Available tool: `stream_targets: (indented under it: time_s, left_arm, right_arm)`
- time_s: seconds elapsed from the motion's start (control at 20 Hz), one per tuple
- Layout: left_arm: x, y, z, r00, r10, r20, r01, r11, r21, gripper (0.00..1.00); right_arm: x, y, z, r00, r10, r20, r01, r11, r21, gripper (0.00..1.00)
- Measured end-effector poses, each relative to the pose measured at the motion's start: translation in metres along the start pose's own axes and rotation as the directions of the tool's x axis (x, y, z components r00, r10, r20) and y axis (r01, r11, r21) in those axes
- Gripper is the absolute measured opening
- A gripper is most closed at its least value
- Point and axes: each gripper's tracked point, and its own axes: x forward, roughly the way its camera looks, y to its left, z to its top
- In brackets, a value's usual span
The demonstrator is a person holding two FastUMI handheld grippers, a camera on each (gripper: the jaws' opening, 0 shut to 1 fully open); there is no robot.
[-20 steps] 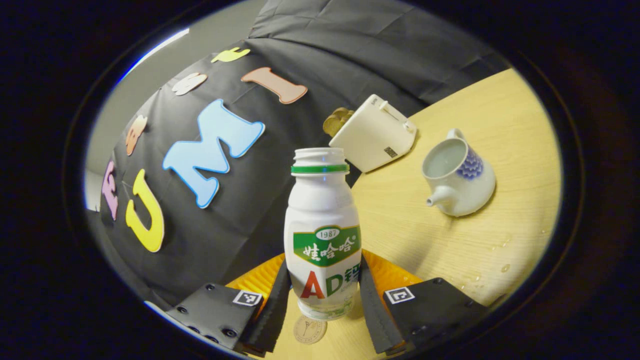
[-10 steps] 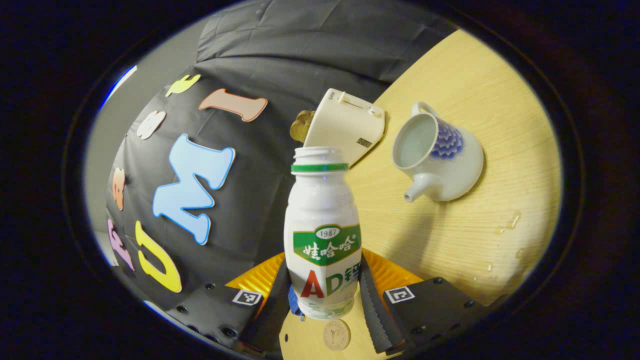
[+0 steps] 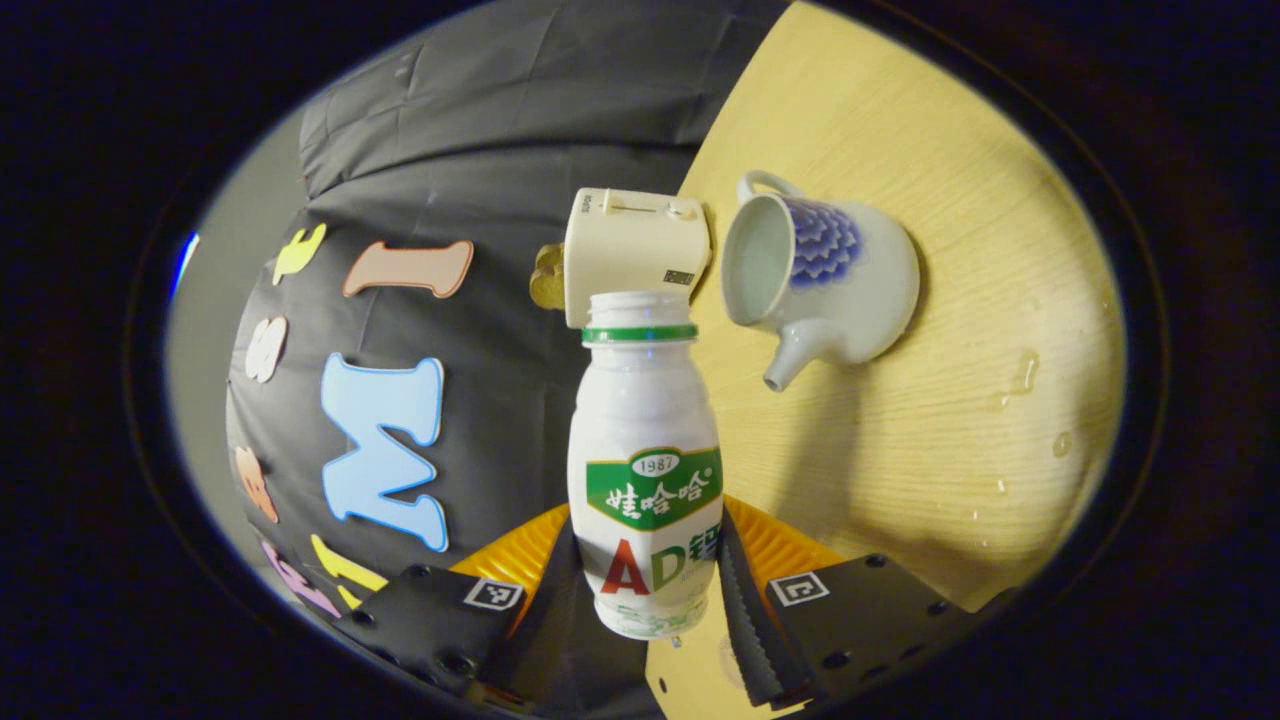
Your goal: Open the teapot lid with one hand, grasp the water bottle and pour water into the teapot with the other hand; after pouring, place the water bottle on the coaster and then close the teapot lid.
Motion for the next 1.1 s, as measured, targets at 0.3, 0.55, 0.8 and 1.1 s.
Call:
stream_targets:
  time_s: [0.3,0.55,0.8,1.1]
  left_arm:
    - [0.002,0.003,0.001,1.000,0.026,0.015,-0.028,0.996,0.088,0.80]
    - [-0.001,0.005,0.007,0.998,0.044,0.040,-0.051,0.979,0.197,0.80]
    - [-0.003,0.012,0.012,0.997,0.047,0.056,-0.060,0.964,0.260,0.80]
    - [-0.002,0.016,0.012,0.996,0.063,0.060,-0.078,0.957,0.279,0.77]
  right_arm:
    - [0.000,0.003,-0.008,1.000,0.011,-0.020,-0.011,1.000,-0.013,0.01]
    - [-0.003,0.003,-0.007,1.000,0.006,-0.017,-0.006,1.000,-0.014,0.01]
    - [-0.002,0.004,-0.006,1.000,0.006,-0.014,-0.006,1.000,-0.025,0.01]
    - [-0.003,0.002,-0.005,1.000,0.004,-0.011,-0.004,1.000,-0.023,0.01]
